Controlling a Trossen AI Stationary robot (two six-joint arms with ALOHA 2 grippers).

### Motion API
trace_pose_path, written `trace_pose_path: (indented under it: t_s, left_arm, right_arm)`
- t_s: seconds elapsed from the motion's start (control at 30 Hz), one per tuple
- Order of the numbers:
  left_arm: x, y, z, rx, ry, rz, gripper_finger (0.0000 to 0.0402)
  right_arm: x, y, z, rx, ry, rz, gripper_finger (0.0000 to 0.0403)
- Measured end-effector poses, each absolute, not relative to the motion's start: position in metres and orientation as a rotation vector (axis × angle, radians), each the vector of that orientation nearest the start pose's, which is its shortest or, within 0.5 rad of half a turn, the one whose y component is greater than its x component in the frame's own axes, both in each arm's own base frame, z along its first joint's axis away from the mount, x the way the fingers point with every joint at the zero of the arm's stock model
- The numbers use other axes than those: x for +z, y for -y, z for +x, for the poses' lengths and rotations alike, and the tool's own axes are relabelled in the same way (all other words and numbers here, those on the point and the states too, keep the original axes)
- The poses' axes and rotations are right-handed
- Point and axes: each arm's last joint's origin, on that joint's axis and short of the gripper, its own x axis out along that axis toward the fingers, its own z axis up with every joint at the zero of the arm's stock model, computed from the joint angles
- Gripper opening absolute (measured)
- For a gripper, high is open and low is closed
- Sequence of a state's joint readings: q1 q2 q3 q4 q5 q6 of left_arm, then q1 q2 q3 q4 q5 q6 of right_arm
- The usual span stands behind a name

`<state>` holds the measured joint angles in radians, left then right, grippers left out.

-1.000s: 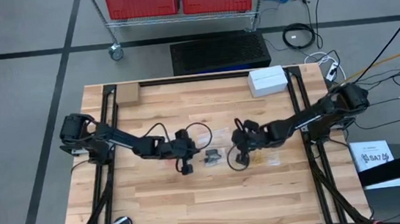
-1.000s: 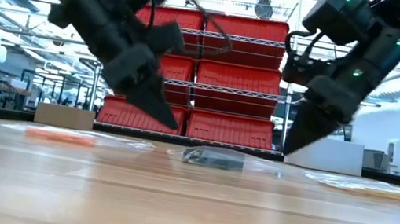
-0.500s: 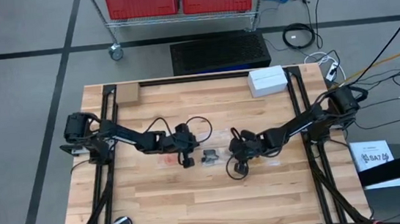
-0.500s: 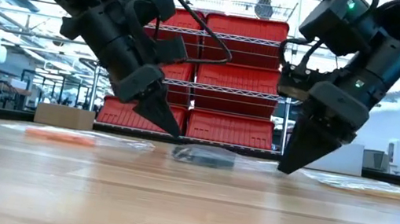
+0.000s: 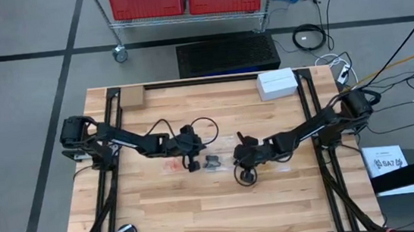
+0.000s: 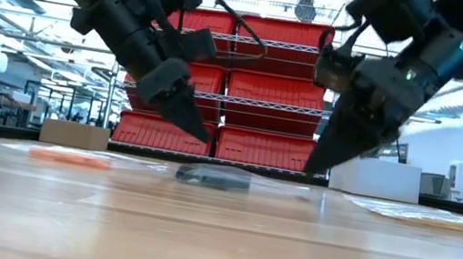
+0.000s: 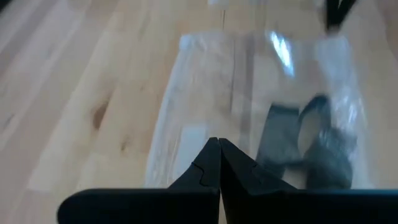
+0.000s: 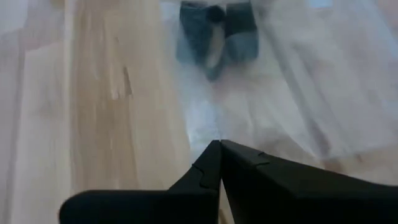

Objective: Sort rubber bands
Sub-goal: Adjust the transparent zip bags

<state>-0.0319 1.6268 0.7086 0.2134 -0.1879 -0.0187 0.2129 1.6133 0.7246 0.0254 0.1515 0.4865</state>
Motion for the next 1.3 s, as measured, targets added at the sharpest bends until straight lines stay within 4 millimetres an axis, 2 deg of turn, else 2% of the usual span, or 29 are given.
trace_pose_path:
  t_s: [0.07,0.13,0.23,0.33,0.63,0.83,1.3]
  left_arm:
    - [0.144,0.004,0.303,0.156,-0.730,0.063,0.0000]
    - [0.144,0.004,0.302,0.157,-0.741,0.064,0.0000]
    - [0.144,0.004,0.302,0.161,-0.732,0.065,0.0000]
    - [0.145,0.003,0.303,0.185,-0.727,0.073,0.0000]
    - [0.145,0.002,0.302,0.218,-0.726,0.085,0.0012]
    - [0.144,0.002,0.302,0.212,-0.738,0.084,0.0004]
    - [0.144,0.002,0.301,0.204,-0.743,0.090,0.0001]
  right_arm:
    - [0.148,-0.052,0.282,-0.204,-0.867,0.309,0.0000]
    - [0.150,-0.044,0.272,-0.329,-0.919,0.298,0.0000]
    - [0.148,-0.031,0.259,-0.497,-1.003,0.296,0.0000]
    - [0.141,-0.025,0.252,-0.555,-1.085,0.288,0.0000]
    - [0.133,-0.020,0.249,-0.556,-1.081,0.288,0.0000]
    - [0.129,-0.015,0.250,-0.516,-1.045,0.329,0.0000]
    - [0.133,-0.006,0.259,-0.514,-0.947,0.341,0.0000]
